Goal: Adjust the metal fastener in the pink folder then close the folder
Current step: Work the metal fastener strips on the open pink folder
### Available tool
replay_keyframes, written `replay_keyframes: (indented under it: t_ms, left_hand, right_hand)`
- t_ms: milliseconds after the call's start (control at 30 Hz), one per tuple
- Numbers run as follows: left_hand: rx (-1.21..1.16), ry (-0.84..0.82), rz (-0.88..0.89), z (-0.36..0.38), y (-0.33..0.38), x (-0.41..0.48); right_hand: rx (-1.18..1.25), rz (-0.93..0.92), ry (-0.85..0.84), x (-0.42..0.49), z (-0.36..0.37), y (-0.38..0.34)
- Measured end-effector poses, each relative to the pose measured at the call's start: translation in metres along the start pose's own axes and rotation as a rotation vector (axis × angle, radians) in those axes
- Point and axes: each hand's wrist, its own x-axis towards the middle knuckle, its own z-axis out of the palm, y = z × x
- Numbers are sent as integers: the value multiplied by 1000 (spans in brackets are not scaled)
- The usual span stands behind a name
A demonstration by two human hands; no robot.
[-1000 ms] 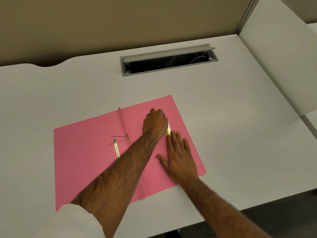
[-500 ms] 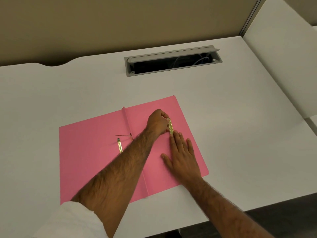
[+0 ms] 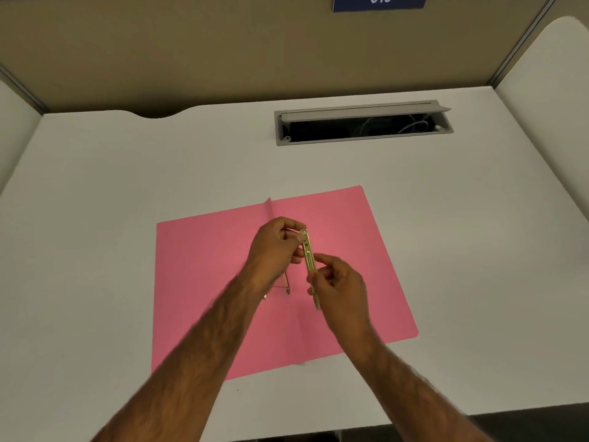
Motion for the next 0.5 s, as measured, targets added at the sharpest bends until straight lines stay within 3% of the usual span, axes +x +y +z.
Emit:
replay_keyframes:
  t_ms: [133, 267, 367, 500]
  left_hand:
    - [66, 121, 97, -36, -21, -12]
    - [471, 412, 278, -67, -67, -19]
    - [774, 278, 368, -70, -97, -19]
    - [916, 97, 465, -55, -113, -18]
  right_hand:
    - [146, 150, -77, 2, 11, -7]
    - [179, 275, -79, 7, 12, 0]
    - [140, 334, -59, 8, 14, 8]
    - [145, 360, -32, 9, 19, 13]
